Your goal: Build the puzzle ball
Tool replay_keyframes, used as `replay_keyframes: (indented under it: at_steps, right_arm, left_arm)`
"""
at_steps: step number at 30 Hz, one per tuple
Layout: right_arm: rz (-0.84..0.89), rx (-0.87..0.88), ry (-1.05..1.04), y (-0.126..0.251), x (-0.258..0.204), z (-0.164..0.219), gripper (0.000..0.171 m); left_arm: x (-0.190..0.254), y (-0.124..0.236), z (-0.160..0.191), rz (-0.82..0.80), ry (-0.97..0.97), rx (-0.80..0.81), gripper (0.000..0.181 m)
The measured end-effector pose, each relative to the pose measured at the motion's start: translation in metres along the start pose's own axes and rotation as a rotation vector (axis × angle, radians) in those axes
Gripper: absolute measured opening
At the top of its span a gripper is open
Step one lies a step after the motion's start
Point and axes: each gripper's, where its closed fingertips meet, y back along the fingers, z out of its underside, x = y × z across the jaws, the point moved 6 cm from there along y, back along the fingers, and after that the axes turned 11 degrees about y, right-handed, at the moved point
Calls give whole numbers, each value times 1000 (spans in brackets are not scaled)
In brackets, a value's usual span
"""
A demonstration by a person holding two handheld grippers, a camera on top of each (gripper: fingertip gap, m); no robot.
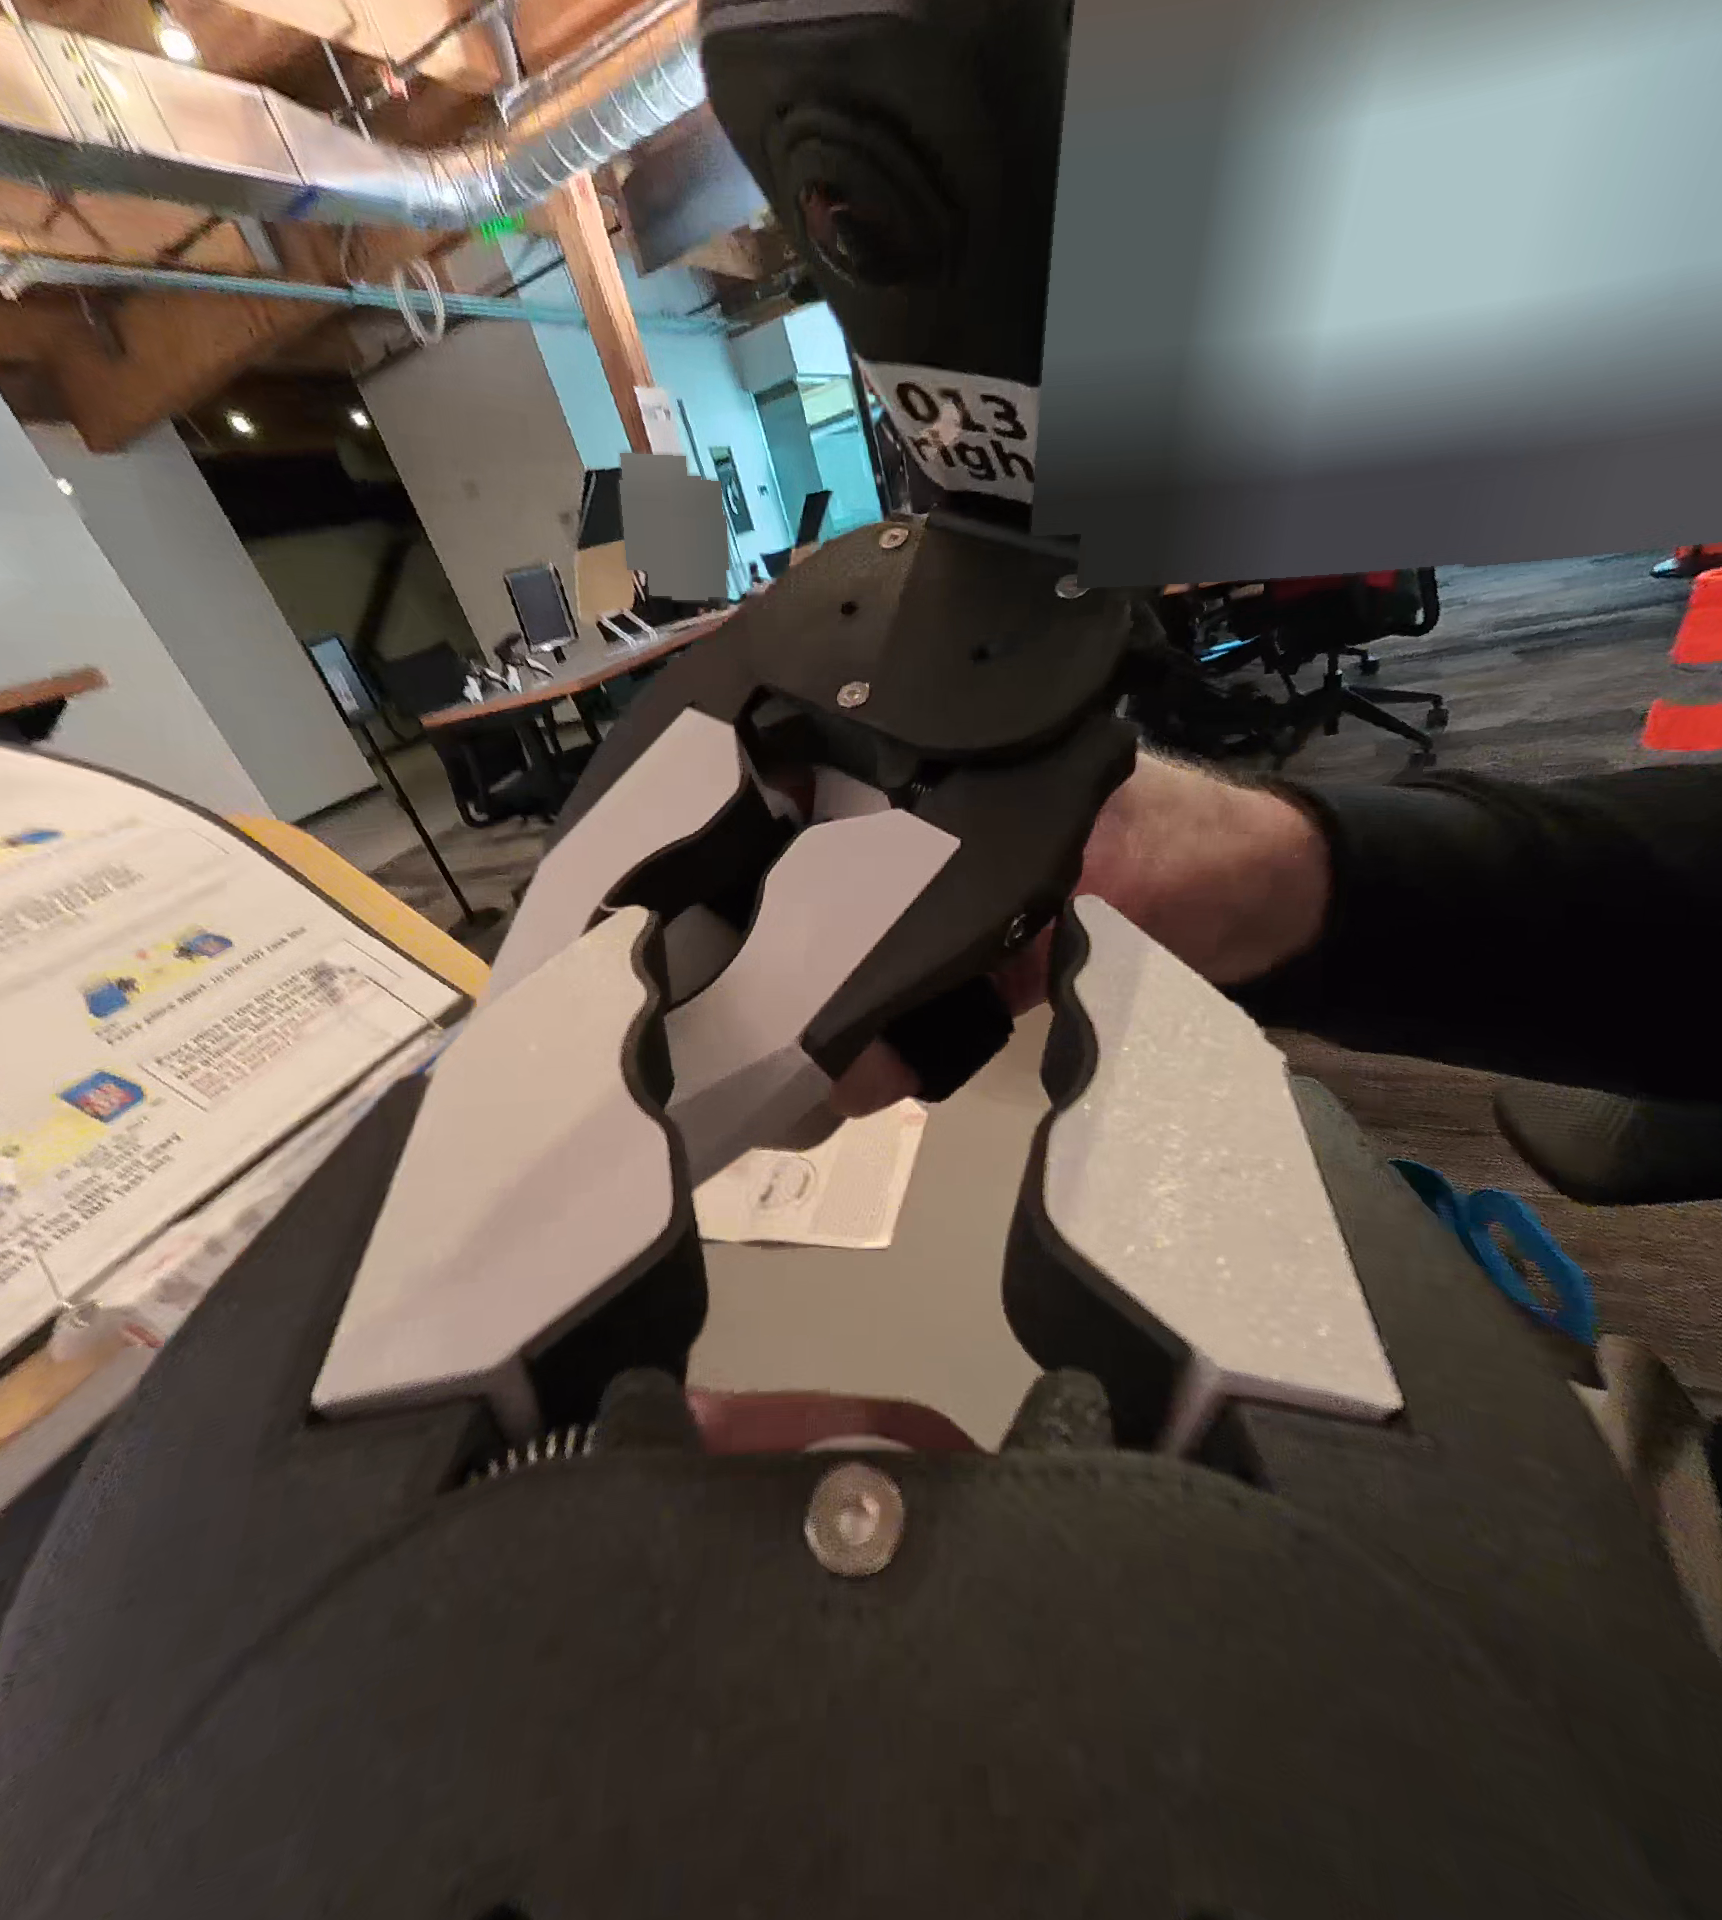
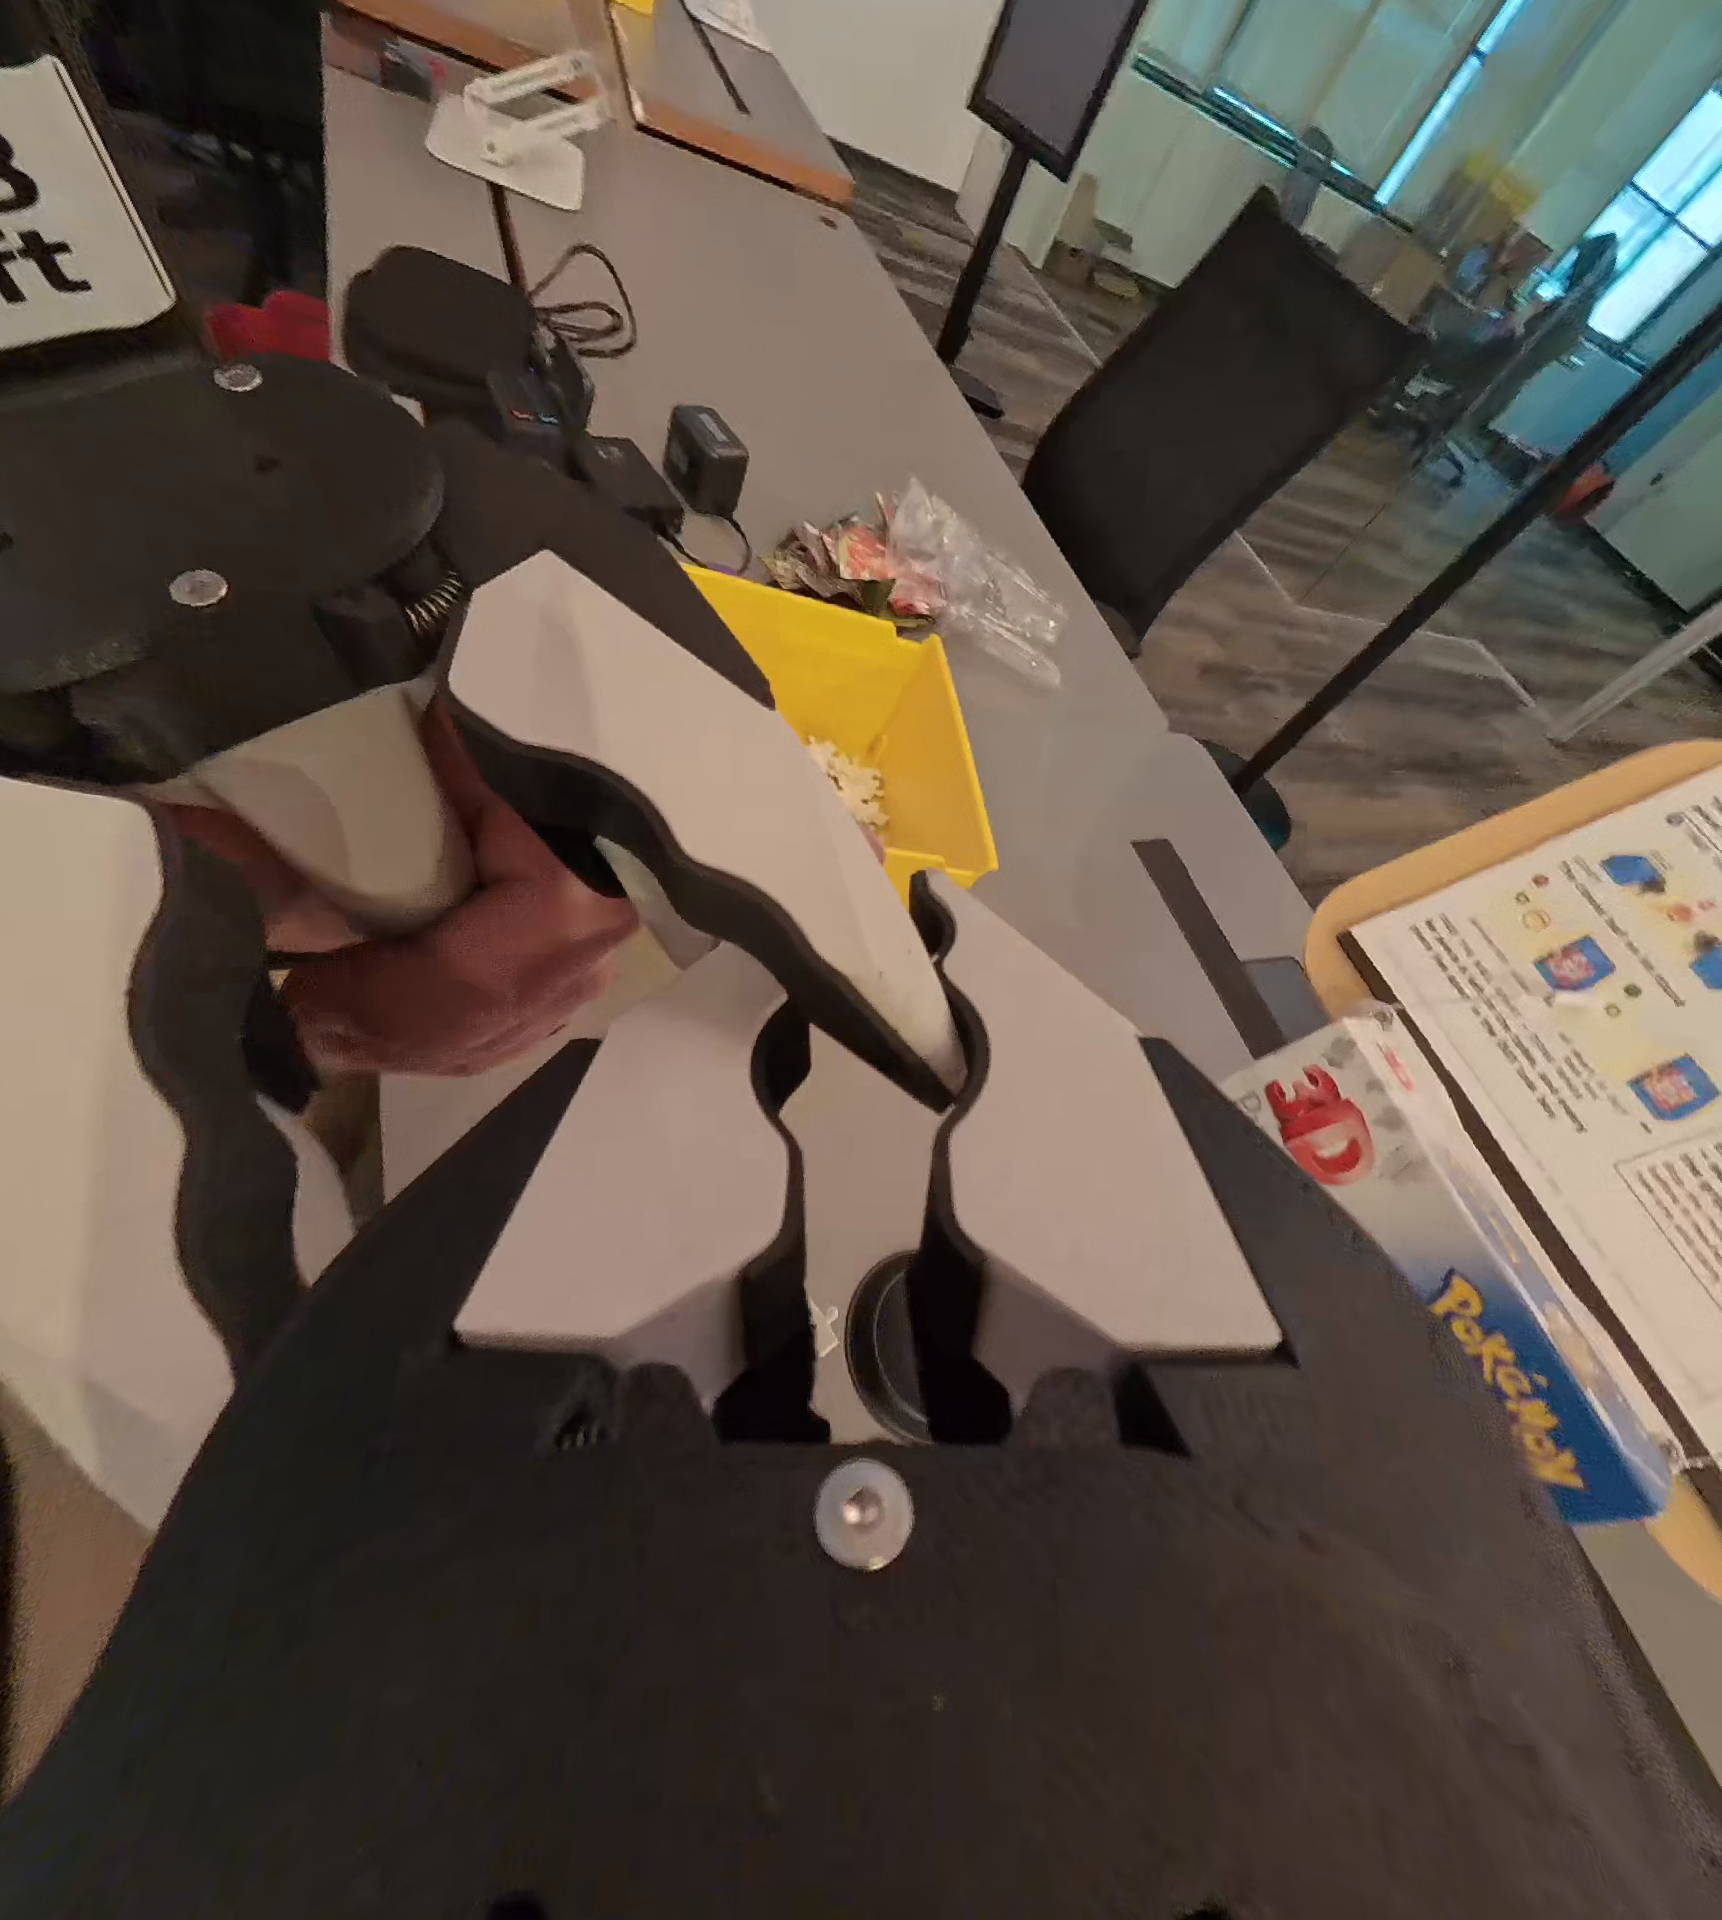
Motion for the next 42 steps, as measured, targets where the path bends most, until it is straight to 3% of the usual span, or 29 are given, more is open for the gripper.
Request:
replay_keyframes:
  at_steps: [1, 3, 8, 10, 13, 15, 18, 21, 22, 25, 26, 32, 36, 42]
  right_arm:
    - [-21, 2, 5, 0, 0, -4, 12]
    - [-90, -41, -29, -3, 0, -4, 9]
    - [-99, 29, -101, -18, 16, -3, 7]
    - [-197, 112, -210, -26, 20, -1, 2]
    - [-300, 225, -292, -36, 19, -11, 0]
    - [-196, 180, -188, -43, 25, -9, 3]
    - [-175, 231, -187, -37, 35, 0, 1]
    - [-146, 191, -153, -29, 37, 20, 0]
    - [-160, 181, -153, -27, 35, 27, 0]
    - [-170, 172, -197, -25, 29, 55, 0]
    - [-165, 150, -207, -27, 27, 68, 0]
    - [-161, -1, -298, -46, 18, 145, 0]
    - [-162, -31, -348, -59, 8, 183, 0]
    - [-150, -47, -415, -66, 10, 218, 0]
  left_arm:
    - [0, 2, -3, 0, -25, 10, 66]
    - [-4, 5, -4, 43, 40, -8, 63]
    - [-9, 3, -5, 90, 88, -13, 103]
    - [-12, 0, -3, 12, 11, -70, 107]
    - [-27, 13, -17, -52, -52, -28, 63]
    - [-41, 31, -27, -82, -72, -34, 46]
    - [-61, 75, -35, -167, -134, -96, 0]
    - [-88, 125, -29, -318, -125, -166, 0]
    - [-98, 143, -23, -382, -121, -206, 0]
    - [-133, 192, 6, -581, -59, -336, 65]
    - [-142, 205, 20, -614, -29, -390, 76]
    - [-170, 252, 113, -667, 43, -715, 50]
    - [-190, 267, 181, -629, 137, -1028, 54]
    - [-214, 263, 226, -561, 224, -1167, 53]
